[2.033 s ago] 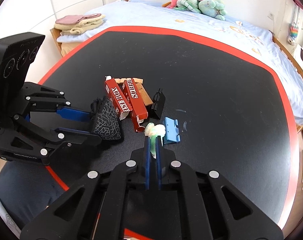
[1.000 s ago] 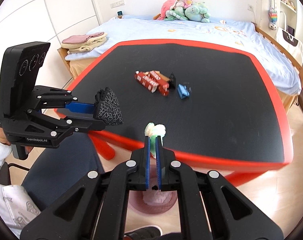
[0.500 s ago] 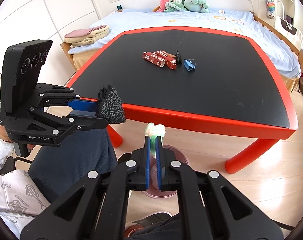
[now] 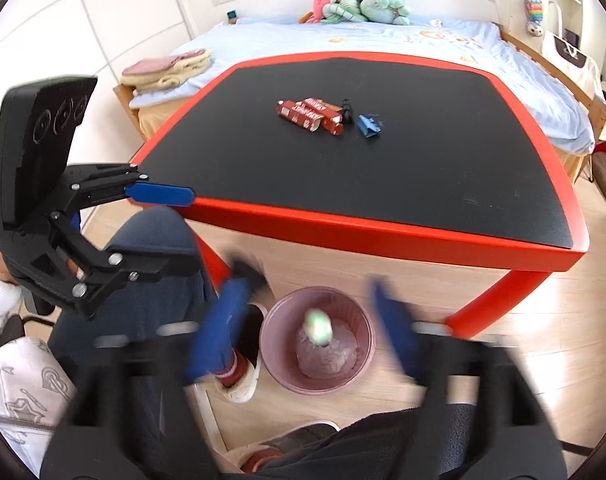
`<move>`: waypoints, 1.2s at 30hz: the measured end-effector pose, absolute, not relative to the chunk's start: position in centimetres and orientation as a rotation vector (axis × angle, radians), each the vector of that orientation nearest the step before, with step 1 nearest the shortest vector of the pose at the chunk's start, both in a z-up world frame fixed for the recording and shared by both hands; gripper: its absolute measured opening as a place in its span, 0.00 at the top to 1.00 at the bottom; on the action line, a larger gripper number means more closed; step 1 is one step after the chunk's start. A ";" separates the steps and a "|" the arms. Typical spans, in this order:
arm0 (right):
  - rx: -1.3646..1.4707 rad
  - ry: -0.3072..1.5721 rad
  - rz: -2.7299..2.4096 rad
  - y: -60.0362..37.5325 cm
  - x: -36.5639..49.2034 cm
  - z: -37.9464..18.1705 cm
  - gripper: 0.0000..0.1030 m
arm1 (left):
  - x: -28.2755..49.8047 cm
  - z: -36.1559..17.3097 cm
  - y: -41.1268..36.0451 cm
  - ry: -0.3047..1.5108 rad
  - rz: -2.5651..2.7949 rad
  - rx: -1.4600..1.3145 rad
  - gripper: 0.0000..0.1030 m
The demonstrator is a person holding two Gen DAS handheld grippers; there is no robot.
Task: Collect trash
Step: 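Carry both items over the pink wastebasket and open both tools to drop them, then move both open tools back over the remaining items on the table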
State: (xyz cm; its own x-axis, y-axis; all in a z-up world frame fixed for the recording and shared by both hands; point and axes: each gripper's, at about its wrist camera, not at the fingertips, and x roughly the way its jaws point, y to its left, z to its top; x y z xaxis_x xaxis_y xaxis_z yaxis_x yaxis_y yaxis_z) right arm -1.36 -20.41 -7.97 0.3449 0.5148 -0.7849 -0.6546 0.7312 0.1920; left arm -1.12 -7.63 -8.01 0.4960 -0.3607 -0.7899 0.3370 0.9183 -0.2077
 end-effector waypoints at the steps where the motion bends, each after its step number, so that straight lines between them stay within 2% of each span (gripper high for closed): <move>1: -0.158 0.949 0.760 -20.5 -1.3 -7.9 0.12 | -1.1 -7.9 -7.5 0.957 -0.414 -0.027 0.14; 6: -0.157 0.969 0.724 -20.7 -1.1 -8.4 0.07 | -1.2 -7.9 -6.9 0.956 -0.375 -0.037 0.08; 36: -0.136 0.966 0.727 -19.9 1.3 -7.4 0.04 | 0.9 -6.4 -2.6 0.921 -0.247 -0.087 0.07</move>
State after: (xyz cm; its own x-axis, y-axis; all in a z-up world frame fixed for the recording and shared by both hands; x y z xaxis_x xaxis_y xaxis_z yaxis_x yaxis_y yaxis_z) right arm 1.34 -19.87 -7.45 0.3547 0.5024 -0.7885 -0.6184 0.7586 0.2052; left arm 0.88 -2.63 -6.43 0.5787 -0.2480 -0.7769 0.1739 0.9682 -0.1796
